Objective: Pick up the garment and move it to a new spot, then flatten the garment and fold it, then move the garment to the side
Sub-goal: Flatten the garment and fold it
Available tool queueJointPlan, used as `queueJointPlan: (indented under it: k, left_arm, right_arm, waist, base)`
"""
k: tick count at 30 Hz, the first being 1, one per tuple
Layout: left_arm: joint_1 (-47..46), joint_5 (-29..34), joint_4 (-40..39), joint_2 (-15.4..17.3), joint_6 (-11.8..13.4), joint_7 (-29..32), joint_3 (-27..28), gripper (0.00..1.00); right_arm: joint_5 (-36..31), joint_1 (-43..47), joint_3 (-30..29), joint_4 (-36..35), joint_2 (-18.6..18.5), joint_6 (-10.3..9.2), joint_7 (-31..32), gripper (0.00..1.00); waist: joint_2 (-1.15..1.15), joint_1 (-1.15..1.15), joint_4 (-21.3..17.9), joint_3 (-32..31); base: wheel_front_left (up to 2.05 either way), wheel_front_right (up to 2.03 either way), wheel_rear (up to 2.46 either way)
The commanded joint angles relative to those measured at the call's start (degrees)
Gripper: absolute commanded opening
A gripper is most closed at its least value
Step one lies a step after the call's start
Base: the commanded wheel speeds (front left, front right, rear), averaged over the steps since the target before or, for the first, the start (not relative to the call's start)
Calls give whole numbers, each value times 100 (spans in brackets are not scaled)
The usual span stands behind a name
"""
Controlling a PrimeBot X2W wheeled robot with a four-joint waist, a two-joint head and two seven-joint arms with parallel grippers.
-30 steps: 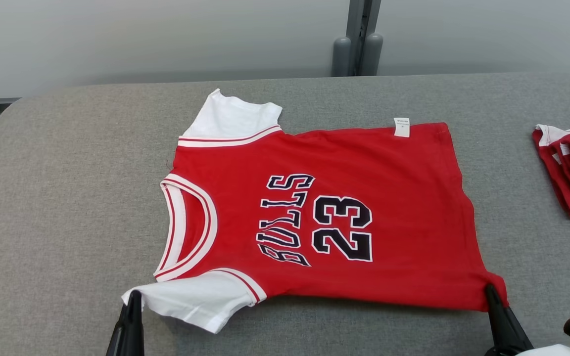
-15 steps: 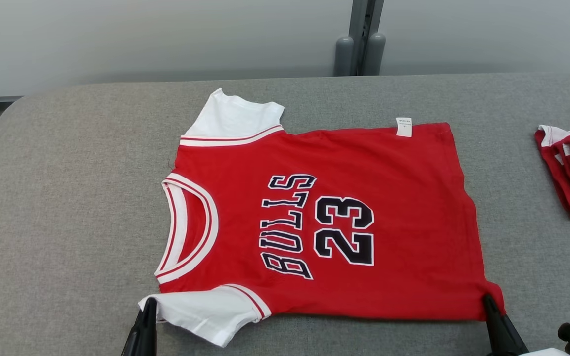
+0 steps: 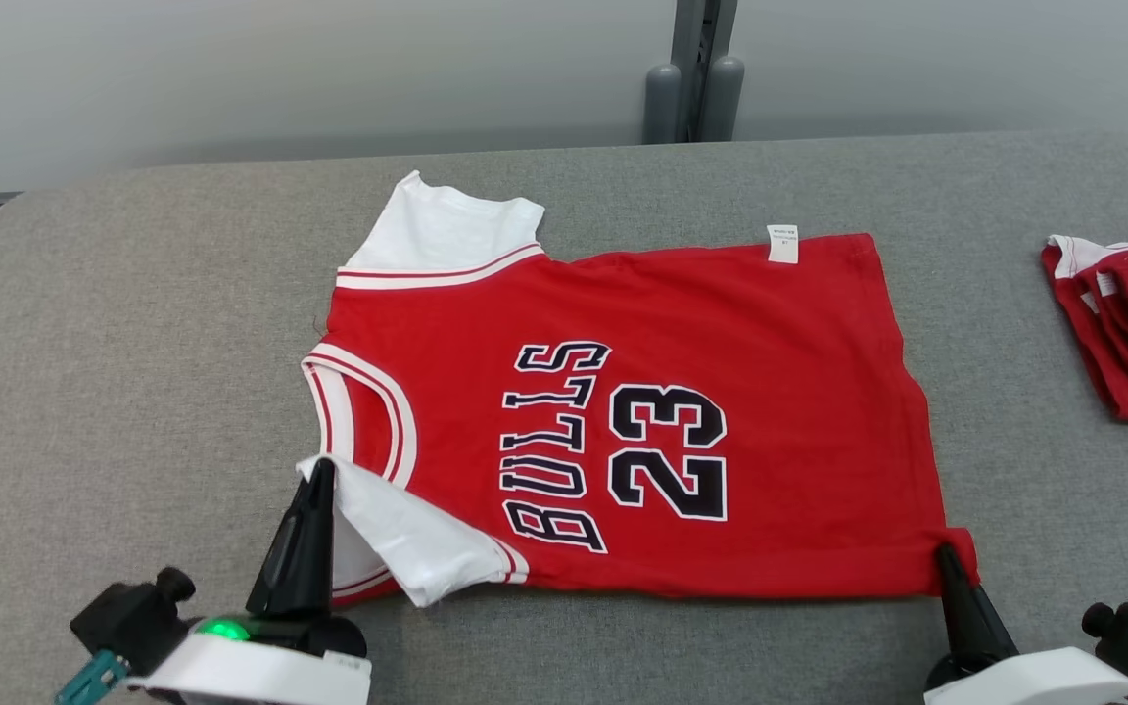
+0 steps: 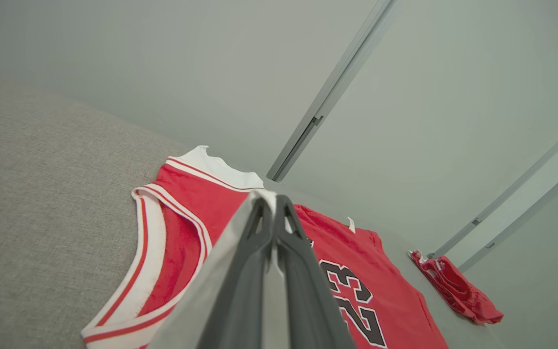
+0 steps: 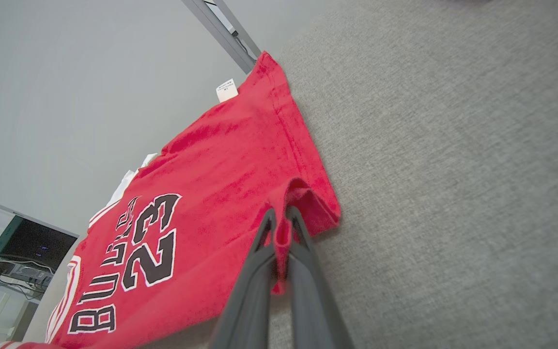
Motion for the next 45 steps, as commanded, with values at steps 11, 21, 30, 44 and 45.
queueJointPlan:
  k: [11,21,30,44,45]
  left_arm:
    - [-1671,194,1405,-164,-83,-96,247,0]
    - [-2327,421,2052,-231,-90,-100,262,0]
    - [-2548,535,2279,-247,-90,-100,358,0]
    - [-2532,509,2357,-291,-91,-101,508,100]
    - [-2525,505,2358,-292,-91,-101,507,100]
  right_arm:
    - [313,-995,295,741,-30,3,-391,0]
    - [327,-1738,528,1426,-19,9,-559,0]
    - [137,-2184,712,1680,15,22,-624,0]
    - [163,-2178,691,1102,-28,7,-694,100]
    - [150,-2200,653,1065,-29,7,-699,100]
  waist:
    - [0,0,-154,492]
    - [0,0,-217,840]
    - [0,0,-219,922]
    - [0,0,-205,904]
    - [0,0,-203,901]
  base:
    - [0,0,0]
    - [0,0,0]
    - [0,0,0]
    - [0,0,0]
    - [0,0,0]
